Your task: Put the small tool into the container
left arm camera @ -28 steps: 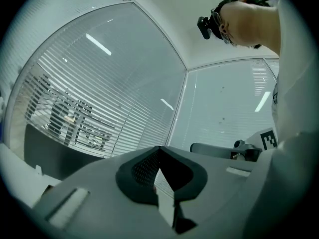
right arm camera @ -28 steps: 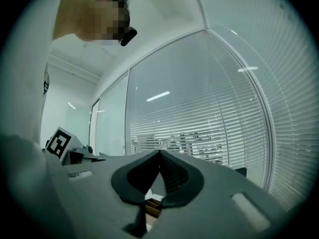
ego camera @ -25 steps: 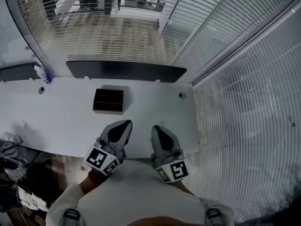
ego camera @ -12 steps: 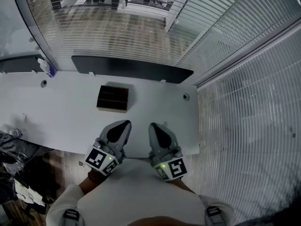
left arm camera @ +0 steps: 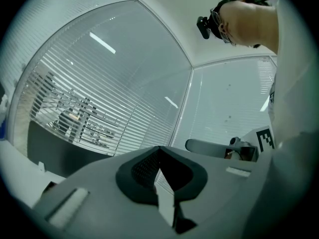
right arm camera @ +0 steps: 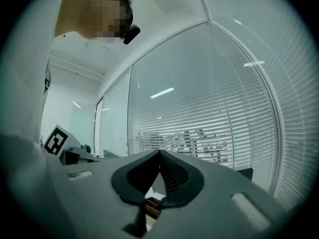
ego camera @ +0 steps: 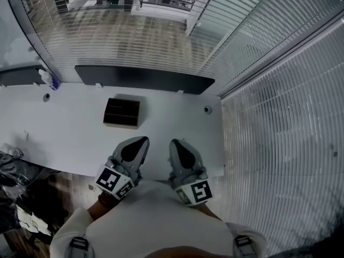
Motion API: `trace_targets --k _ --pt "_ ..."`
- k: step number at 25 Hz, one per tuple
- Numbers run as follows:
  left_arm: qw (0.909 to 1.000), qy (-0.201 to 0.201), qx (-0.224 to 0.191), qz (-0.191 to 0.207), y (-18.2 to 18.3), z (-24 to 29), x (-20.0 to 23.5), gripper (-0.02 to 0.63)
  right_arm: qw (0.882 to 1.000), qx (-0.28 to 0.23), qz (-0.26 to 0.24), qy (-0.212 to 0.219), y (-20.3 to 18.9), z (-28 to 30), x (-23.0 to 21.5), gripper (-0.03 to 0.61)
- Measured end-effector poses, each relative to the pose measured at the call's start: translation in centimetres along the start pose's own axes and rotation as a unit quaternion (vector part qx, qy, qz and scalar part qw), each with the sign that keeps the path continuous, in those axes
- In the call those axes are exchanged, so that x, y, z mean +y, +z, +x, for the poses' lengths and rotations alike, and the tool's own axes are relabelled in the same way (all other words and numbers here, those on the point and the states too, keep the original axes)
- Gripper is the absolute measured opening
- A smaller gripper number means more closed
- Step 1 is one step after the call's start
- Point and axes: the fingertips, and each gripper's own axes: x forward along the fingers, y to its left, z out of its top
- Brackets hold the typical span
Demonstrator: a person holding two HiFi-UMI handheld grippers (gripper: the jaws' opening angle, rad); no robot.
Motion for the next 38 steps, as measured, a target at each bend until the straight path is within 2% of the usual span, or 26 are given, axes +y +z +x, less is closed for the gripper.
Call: trace_targets --k 11,18,25,34,38 --pt "0.9988 -0.038 0.015 0.027 -1.1 4.6 -5.6 0.003 1.000 -0.015 0.001 -0.026 1.1 -3.8 -5.5 0.001" --pt "0.9982 -0.050 0.018 0.029 -1.5 7.2 -7.8 0.003 0.999 -0.018 -0.008 -0.041 1.7 -5.5 -8.4 0.001" --pt "0.9975 -0.046 0.040 0.036 -3.0 8.1 -8.5 0.003 0.999 -0.016 -0.021 -0.038 1.1 -6.8 -9.3 0.000" --pt "0.9965 -0.039 0.062 0.041 -4.3 8.5 -7.6 0.003 0.998 -0.001 -0.009 -0.059 -0.2 -6.8 -10.8 0.000" --pt "0.9952 -0.033 0.077 0.051 -5.3 8.5 -7.2 0.003 0.998 0.001 -0.020 -0.063 -1.2 -7.2 -11.5 0.002"
